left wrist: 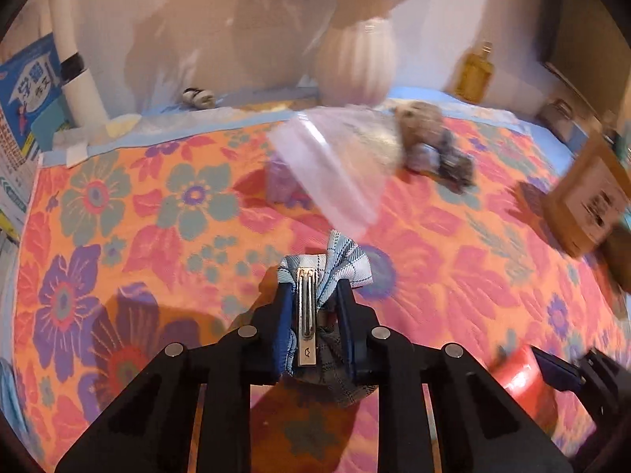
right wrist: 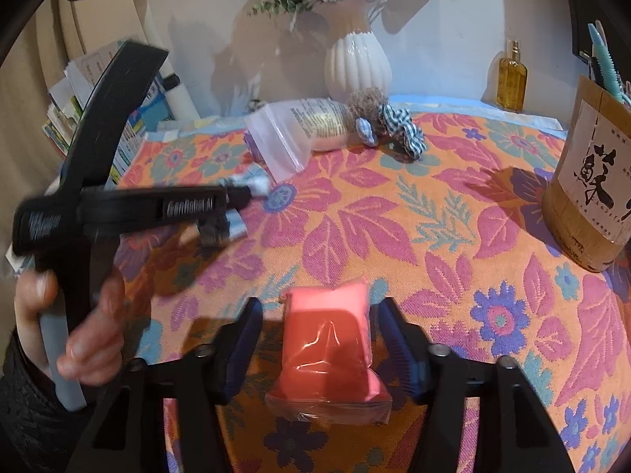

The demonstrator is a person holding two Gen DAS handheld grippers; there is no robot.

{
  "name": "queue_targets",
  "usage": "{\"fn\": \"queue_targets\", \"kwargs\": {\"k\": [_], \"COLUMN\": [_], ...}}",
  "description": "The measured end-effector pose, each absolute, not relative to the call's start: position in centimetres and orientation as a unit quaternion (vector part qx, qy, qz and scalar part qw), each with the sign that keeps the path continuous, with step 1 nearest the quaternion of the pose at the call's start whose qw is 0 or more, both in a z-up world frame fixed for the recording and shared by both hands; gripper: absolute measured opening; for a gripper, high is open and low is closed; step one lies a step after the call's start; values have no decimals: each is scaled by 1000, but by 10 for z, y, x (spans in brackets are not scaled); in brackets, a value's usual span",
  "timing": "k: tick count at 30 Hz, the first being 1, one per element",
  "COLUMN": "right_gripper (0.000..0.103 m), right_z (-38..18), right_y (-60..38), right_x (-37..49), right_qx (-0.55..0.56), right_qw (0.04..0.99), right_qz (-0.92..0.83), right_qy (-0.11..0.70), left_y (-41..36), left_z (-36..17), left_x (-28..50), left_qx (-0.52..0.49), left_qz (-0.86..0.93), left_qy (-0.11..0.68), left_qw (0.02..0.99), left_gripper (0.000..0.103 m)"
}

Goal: Organize soft objects
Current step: 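Carry bow and pink packet to the glass bowl and open both grippers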

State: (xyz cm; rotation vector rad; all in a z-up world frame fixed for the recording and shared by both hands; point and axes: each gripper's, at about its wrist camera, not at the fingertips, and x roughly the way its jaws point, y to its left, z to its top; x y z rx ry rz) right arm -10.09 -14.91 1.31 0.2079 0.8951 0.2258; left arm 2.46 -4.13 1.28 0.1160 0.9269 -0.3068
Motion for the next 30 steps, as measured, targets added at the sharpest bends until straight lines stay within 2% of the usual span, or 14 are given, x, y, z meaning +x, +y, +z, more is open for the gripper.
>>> {"fn": "queue_targets", "kwargs": {"k": [5,12,17,23,30], "right_gripper": [39,38,38,38,38], "right_z": [20,30,55,104,138], "right_y": [-147,-182,-209,-254,-366], "right_x": [-108,-129,-144,-169,-198], "right_qx": [92,161,183,185,235], "right_qw": [896,893,903,929,933], "right_qz": [113,121,107,61,-47], "right_qy": [419,403,375,315,269], "left_y": [-42,-27,-44,-91,-199], "left_z": [34,73,99,135,178], "left_x": [-10,-43,-62,-78,-88], "left_qx": [57,38,39,41,59], "left_qz": [-166,-178,-209,-251,-332], "left_qy": [412,363,332,296,267], "left_qw": [894,914,919,921,903], "left_gripper": [18,18,18,18,18]}}
